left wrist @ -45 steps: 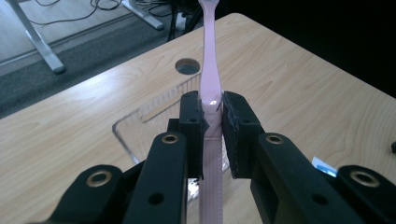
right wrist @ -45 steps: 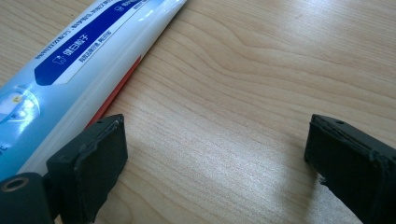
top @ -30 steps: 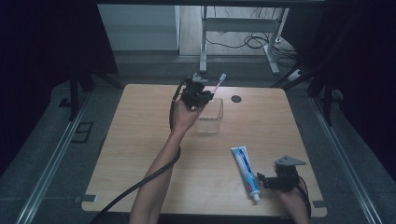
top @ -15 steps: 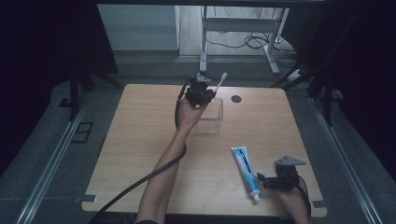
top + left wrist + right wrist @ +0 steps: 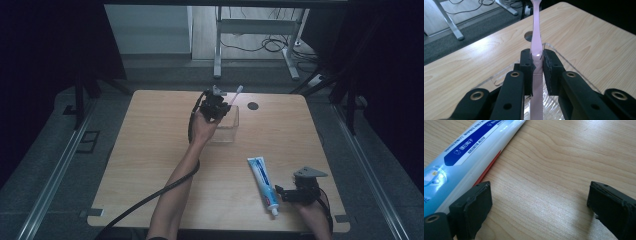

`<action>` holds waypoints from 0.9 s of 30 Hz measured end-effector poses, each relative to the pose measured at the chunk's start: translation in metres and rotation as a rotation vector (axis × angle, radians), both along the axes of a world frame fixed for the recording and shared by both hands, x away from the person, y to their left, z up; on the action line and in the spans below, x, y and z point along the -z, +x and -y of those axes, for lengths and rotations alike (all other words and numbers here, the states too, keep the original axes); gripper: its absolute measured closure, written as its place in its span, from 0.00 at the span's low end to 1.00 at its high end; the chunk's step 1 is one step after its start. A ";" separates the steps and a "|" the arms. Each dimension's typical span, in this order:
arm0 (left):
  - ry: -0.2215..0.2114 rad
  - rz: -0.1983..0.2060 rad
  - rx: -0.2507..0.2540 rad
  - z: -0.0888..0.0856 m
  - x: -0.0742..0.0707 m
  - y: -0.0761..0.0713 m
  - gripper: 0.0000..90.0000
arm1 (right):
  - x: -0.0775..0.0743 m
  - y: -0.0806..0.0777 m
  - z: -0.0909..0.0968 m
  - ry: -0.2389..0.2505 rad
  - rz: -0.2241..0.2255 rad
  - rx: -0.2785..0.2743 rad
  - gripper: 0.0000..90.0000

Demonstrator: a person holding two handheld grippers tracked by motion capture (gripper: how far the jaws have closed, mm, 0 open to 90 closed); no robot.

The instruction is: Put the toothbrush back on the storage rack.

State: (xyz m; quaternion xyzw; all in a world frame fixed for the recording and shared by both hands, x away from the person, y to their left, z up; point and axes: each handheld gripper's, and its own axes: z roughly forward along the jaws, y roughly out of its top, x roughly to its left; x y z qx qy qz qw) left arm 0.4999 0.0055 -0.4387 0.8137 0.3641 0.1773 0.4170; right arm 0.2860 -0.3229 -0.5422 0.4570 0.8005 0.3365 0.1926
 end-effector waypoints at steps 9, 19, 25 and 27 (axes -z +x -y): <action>0.058 -0.003 0.011 0.004 0.012 -0.003 0.87 | 0.000 0.000 0.000 0.000 0.000 0.000 0.06; 0.113 -0.003 0.024 0.010 0.019 -0.005 0.87 | 0.000 0.000 0.000 0.001 -0.001 0.000 0.06; 0.170 0.013 0.029 0.017 0.022 -0.008 0.86 | 0.000 0.000 0.000 0.000 0.000 0.000 0.06; 0.183 0.017 0.029 0.019 0.023 -0.008 0.86 | 0.000 0.000 0.000 0.000 -0.001 0.000 0.06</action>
